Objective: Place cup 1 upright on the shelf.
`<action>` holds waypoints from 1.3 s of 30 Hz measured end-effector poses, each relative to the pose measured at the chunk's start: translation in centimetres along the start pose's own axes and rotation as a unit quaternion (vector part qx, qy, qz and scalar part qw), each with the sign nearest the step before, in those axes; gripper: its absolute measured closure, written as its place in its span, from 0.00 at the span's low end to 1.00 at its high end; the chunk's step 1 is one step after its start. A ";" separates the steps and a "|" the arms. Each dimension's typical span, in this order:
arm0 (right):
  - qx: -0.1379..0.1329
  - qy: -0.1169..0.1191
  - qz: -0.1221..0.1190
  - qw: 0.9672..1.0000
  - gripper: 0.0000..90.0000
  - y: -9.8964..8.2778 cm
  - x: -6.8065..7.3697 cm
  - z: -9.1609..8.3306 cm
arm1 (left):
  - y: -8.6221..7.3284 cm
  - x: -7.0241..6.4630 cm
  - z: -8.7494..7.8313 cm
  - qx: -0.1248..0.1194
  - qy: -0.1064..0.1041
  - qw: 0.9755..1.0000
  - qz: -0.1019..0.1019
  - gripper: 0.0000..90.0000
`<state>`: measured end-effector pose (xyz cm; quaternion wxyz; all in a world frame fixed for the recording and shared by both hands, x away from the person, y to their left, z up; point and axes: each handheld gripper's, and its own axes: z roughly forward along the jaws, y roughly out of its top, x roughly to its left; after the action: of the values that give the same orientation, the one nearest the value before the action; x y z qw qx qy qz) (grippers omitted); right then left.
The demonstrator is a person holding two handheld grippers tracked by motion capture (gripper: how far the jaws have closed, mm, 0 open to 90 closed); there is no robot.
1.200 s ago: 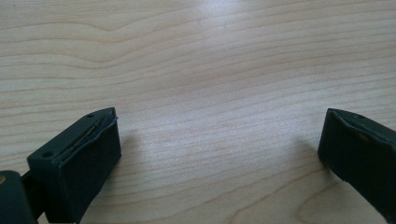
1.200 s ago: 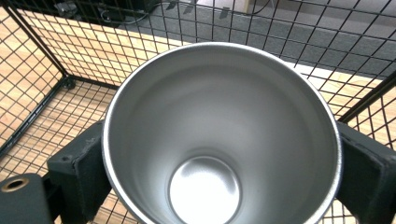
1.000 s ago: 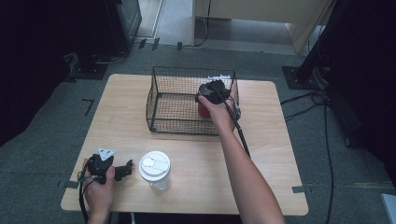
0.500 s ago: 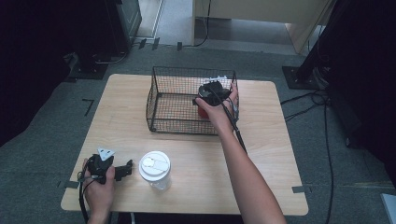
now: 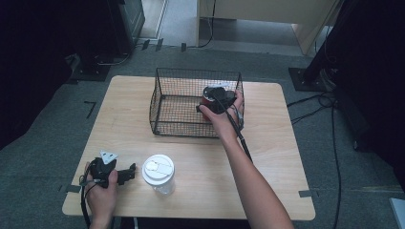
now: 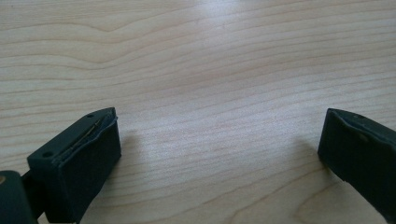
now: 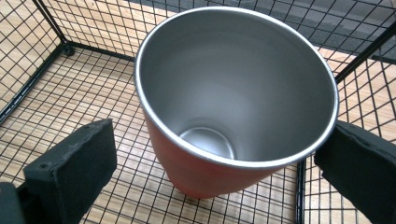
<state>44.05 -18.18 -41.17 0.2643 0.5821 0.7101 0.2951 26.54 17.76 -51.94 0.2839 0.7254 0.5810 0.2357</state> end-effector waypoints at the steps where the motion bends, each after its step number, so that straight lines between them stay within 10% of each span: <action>1: -0.003 0.000 -0.001 1.000 0.00 0.0 0.0 -0.2 | 0.0 0.0 0.0 0.000 0.000 1.000 0.000 0.00; 27: -0.076 0.029 -0.024 0.996 0.00 -1.0 0.1 -6.0 | 0.0 0.0 0.0 0.000 0.000 1.000 0.000 0.00; 39: -0.151 0.088 -0.026 0.984 0.00 -3.8 -0.9 -9.0 | 0.0 0.0 0.0 -0.001 0.000 1.000 0.000 0.00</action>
<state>35.19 -20.62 -37.78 0.2931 0.4884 0.6930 0.4420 26.55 17.75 -51.94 0.2844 0.7249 0.5812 0.2364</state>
